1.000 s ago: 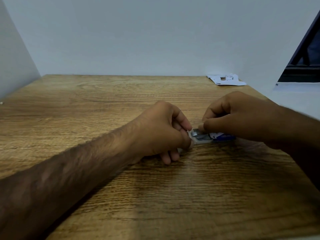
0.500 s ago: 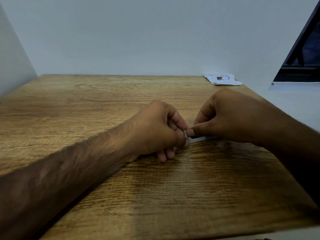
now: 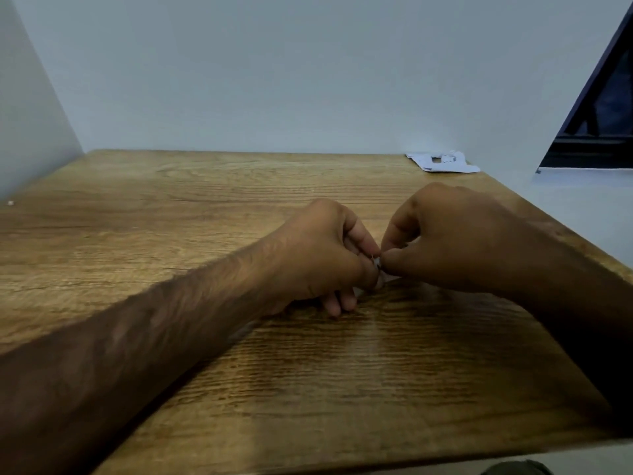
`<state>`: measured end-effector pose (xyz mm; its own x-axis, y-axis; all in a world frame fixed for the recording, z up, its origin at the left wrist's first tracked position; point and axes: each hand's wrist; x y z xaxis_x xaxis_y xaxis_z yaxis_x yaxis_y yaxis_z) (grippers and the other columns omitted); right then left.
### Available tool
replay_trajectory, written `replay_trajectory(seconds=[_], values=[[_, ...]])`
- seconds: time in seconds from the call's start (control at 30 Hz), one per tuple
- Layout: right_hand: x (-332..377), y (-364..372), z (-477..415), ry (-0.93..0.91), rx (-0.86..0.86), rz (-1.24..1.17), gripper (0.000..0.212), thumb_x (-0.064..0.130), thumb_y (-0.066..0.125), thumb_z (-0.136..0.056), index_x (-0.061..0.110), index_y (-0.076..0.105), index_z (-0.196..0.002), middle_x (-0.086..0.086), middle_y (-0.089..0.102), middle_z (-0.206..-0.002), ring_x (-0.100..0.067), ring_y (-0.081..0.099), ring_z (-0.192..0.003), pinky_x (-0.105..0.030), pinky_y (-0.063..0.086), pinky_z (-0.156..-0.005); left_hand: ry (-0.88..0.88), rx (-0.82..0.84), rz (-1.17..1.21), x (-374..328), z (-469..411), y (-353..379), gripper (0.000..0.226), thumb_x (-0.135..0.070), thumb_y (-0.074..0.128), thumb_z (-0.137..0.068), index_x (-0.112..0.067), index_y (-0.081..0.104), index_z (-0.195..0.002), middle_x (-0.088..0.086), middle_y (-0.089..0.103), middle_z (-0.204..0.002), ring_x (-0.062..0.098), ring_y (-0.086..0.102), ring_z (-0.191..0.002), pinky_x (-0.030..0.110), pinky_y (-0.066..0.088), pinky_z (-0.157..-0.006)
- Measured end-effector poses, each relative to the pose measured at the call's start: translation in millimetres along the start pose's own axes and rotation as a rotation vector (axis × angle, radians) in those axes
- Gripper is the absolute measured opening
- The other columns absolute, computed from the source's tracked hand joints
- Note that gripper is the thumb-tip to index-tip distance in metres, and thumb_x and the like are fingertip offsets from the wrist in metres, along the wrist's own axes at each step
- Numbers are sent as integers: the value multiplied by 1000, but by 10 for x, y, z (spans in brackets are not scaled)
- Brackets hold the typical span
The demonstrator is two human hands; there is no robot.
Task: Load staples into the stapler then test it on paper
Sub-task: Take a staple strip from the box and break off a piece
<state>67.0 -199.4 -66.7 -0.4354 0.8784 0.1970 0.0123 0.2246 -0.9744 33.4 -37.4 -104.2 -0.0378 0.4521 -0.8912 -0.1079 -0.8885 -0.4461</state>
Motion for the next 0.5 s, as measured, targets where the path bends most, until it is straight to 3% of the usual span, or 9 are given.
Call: replay_trajectory(seconds=[0.17, 0.33, 0.43, 0.5], values=[[-95, -22, -34, 34, 76, -274, 8, 35, 78, -73, 29, 81, -69, 1, 79, -63, -18, 76, -59, -33, 62, -57, -24, -14, 10, 10, -15, 14, 26, 0, 82, -78, -12, 67, -97, 17, 76, -69, 19, 64, -43, 23, 49, -38], [-212, -9, -83, 23, 109, -439, 4, 27, 79, -75, 26, 83, -73, -5, 82, -77, -16, 71, -64, -27, 57, -59, -8, -23, 5, -8, 5, 25, 26, -2, 83, -78, -10, 67, -97, 13, 75, -68, 13, 61, -38, 20, 47, -36], [-266, -28, -112, 21, 157, -451, 6, 33, 79, -76, 31, 84, -77, -2, 83, -80, -23, 76, -86, -47, 63, -81, -2, -21, -23, -10, 12, 36, 25, -5, 84, -79, -11, 68, -96, 8, 72, -66, 12, 61, -39, 21, 47, -37], [-288, -27, -125, 6, 136, -437, 18, 47, 78, -71, 34, 84, -82, -9, 83, -85, -36, 75, -95, -62, 59, -83, -1, -16, -33, -11, 10, 37, 24, -6, 84, -79, -12, 68, -96, 9, 73, -71, 11, 61, -40, 21, 47, -37]])
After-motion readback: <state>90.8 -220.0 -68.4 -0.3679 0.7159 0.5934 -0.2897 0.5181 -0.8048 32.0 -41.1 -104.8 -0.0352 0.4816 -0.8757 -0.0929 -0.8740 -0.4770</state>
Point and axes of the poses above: each hand's wrist, its own z-axis away from the middle knuckle, its own y-axis out of the palm, x = y × z
